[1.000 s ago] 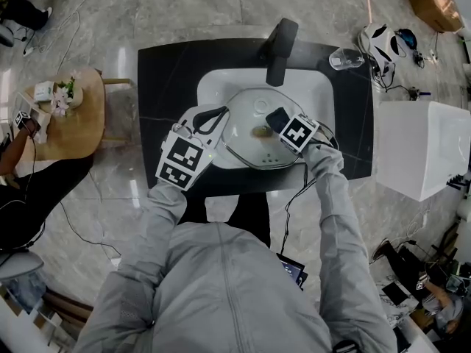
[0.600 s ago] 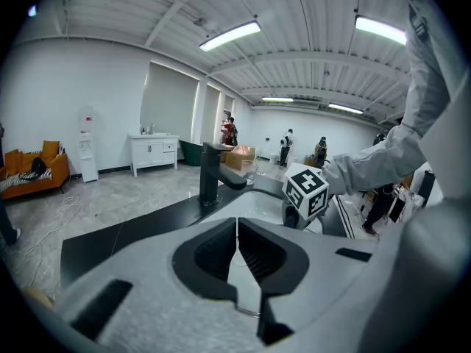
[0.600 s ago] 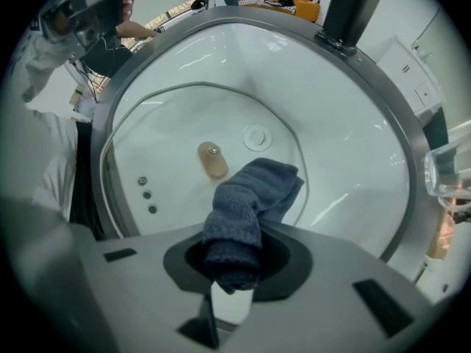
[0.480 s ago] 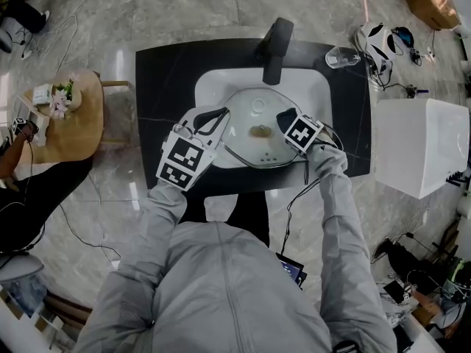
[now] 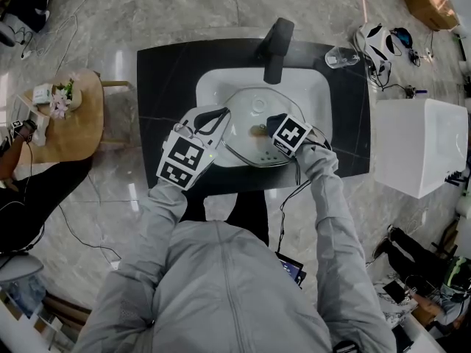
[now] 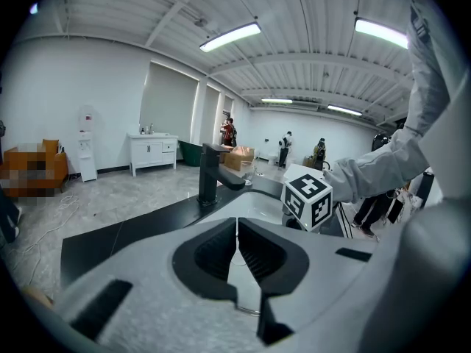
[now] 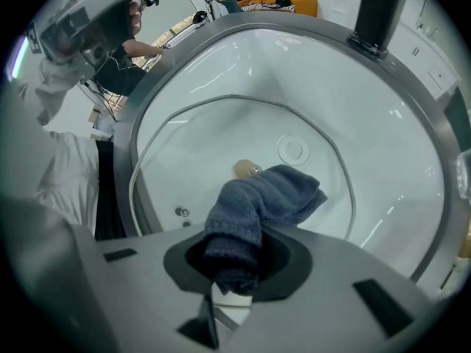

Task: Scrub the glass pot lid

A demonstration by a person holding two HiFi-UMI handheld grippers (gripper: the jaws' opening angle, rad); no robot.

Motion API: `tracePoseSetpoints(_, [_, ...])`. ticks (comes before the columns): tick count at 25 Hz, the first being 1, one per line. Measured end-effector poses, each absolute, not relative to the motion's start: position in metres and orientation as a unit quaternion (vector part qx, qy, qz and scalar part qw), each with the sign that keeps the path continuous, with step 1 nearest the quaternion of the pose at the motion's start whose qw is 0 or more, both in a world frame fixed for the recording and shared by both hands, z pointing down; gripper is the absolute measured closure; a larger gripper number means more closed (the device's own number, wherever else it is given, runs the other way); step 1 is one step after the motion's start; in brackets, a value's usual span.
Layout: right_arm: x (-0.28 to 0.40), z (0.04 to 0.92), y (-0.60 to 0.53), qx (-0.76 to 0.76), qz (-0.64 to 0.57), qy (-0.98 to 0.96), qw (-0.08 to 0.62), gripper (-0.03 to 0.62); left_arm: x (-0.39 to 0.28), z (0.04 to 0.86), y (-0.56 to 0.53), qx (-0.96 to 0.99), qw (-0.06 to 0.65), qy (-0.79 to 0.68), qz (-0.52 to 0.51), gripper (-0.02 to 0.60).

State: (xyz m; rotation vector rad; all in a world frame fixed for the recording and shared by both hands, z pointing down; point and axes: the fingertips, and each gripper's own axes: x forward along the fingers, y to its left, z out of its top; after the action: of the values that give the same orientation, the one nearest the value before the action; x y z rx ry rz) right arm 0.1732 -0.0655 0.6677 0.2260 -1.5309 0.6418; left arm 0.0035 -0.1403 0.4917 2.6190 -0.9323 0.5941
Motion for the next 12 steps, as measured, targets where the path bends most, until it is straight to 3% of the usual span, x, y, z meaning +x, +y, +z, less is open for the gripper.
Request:
tracePoseSetpoints(8, [0.130,0.666,-0.052,0.083,0.296,-0.694,0.651,0.517,-0.002,0.490,-0.137,0.911,0.148,-0.326,0.204,0.552])
tracePoseSetpoints(12, [0.103,0.661,-0.044,0.063,0.336,-0.718,0.607,0.517,-0.005,0.490,-0.136,0.910,0.150,-0.329,0.203,0.552])
